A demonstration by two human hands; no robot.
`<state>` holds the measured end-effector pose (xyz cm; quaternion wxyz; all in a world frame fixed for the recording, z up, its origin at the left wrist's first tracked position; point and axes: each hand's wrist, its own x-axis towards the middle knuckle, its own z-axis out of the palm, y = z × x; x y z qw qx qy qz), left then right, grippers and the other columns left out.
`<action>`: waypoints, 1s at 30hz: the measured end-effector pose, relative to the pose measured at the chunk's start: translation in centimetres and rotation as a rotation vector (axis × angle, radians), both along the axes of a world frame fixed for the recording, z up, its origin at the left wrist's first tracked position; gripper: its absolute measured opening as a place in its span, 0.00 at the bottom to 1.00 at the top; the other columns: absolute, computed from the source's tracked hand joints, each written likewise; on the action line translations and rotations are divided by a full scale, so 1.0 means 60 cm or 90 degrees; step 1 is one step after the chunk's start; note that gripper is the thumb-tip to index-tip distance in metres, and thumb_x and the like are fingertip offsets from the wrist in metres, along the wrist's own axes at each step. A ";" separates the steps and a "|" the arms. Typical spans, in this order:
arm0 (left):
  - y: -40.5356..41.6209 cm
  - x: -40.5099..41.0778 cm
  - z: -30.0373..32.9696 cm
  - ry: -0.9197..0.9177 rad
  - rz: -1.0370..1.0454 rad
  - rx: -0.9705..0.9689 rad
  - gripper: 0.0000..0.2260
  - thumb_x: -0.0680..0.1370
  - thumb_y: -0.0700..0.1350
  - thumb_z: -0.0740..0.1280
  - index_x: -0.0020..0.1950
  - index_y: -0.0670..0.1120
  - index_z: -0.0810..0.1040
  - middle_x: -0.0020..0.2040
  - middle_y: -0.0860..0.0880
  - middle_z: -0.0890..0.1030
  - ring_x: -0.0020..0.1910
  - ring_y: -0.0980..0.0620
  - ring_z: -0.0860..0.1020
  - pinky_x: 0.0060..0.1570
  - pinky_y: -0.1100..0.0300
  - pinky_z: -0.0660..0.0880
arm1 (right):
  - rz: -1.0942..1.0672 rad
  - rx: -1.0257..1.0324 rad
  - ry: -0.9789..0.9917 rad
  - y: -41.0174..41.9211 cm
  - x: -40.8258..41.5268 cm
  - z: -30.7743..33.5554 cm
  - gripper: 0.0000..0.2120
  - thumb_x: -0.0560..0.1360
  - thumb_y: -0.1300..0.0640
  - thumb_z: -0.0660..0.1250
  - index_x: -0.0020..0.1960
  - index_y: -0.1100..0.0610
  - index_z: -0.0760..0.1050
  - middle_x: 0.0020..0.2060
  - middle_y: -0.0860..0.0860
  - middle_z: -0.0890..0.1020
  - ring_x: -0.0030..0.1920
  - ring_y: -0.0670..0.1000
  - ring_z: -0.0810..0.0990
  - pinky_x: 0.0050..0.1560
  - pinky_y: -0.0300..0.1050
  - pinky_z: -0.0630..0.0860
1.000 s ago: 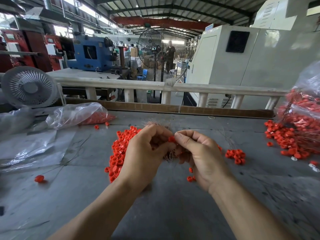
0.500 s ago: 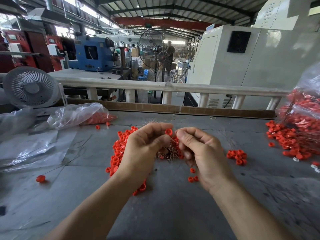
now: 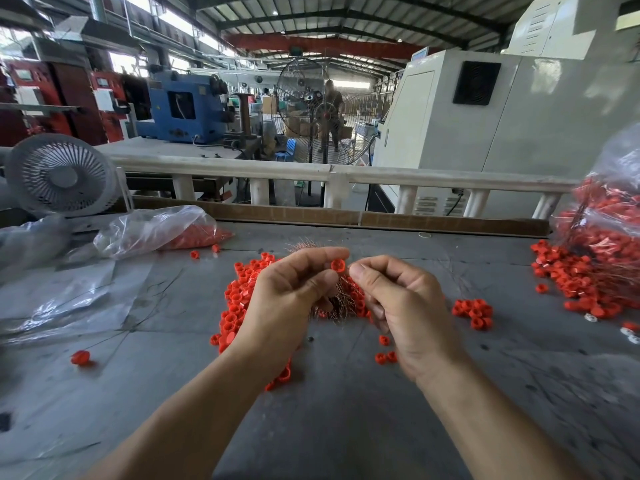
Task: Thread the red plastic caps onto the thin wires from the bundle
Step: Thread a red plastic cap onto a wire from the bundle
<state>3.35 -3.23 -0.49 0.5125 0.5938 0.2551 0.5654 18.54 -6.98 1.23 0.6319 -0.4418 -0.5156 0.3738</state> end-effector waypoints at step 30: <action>-0.004 -0.004 0.003 0.104 -0.014 0.026 0.15 0.83 0.41 0.65 0.67 0.53 0.81 0.37 0.49 0.75 0.37 0.55 0.71 0.37 0.66 0.72 | 0.003 0.041 -0.043 0.000 0.001 -0.001 0.05 0.78 0.61 0.71 0.44 0.58 0.83 0.26 0.41 0.77 0.27 0.40 0.74 0.29 0.29 0.69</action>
